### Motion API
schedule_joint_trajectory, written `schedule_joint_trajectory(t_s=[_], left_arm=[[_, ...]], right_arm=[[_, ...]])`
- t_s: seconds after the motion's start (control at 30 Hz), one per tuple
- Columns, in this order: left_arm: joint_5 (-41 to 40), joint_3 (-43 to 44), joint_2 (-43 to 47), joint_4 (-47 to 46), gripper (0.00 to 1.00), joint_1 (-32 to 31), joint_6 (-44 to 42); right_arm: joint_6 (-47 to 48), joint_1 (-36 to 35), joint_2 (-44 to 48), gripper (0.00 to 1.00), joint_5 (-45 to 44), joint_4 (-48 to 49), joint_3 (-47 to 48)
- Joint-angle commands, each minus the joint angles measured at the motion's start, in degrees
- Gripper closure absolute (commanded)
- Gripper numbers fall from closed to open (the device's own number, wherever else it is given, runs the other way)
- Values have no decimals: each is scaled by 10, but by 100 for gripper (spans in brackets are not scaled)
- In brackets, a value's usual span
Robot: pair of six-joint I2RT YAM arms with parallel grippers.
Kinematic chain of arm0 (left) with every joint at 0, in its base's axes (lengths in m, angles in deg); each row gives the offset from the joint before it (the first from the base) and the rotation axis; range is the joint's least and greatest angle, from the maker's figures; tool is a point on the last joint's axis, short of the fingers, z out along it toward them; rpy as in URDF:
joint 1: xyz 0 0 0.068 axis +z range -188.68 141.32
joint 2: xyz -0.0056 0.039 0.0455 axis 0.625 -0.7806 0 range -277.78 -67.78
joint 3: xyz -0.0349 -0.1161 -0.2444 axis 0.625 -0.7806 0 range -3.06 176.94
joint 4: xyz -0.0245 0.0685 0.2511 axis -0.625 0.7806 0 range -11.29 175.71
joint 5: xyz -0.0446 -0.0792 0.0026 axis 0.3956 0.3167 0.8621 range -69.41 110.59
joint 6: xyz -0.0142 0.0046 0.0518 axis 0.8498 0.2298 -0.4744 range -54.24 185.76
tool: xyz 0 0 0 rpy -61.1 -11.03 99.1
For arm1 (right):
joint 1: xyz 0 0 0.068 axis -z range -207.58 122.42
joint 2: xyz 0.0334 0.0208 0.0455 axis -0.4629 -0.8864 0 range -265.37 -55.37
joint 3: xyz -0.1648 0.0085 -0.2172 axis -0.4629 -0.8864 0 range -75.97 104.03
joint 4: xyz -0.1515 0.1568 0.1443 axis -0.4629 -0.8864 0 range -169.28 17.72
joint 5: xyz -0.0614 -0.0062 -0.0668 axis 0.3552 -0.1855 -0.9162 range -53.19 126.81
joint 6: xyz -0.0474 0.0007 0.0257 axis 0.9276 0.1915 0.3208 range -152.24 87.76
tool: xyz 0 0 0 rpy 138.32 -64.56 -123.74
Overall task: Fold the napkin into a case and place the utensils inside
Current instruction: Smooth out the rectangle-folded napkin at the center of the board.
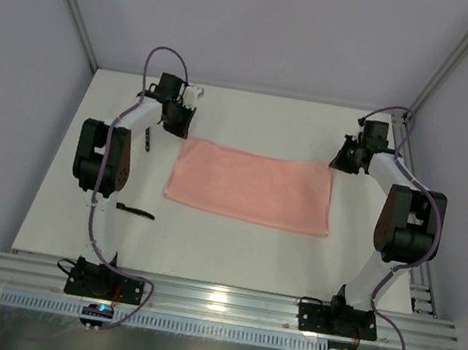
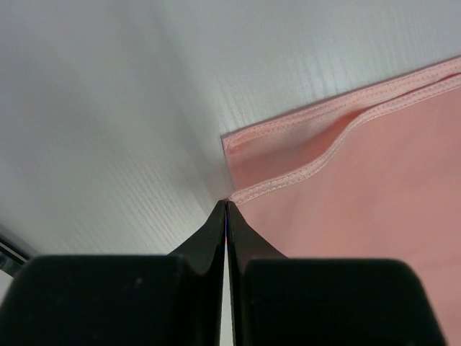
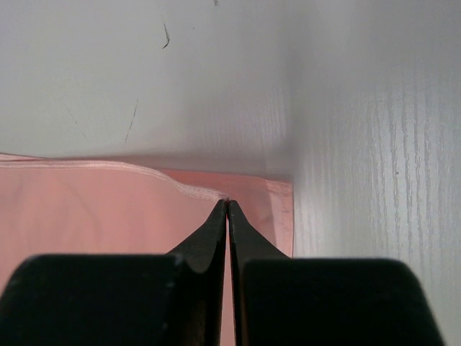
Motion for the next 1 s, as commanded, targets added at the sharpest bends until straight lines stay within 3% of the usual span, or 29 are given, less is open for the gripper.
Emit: schedule_joint_trajectory(t_s=[0.0, 0.33, 0.53, 0.7, 0.97], left_arm=[[25, 6, 31, -20, 100, 1, 8], [-9, 38, -2, -16, 100, -14, 5], [-17, 63, -25, -10, 100, -16, 2], [-18, 90, -37, 2, 100, -21, 2], [28, 58, 19, 0, 100, -41, 3]], right_arm=[[-9, -2, 31, 96, -19, -7, -11], [-25, -1, 47, 96, -67, -42, -38], [-35, 13, 18, 96, -46, -35, -27], [-52, 16, 9, 96, -90, -82, 1], [-74, 18, 86, 96, -94, -117, -42]])
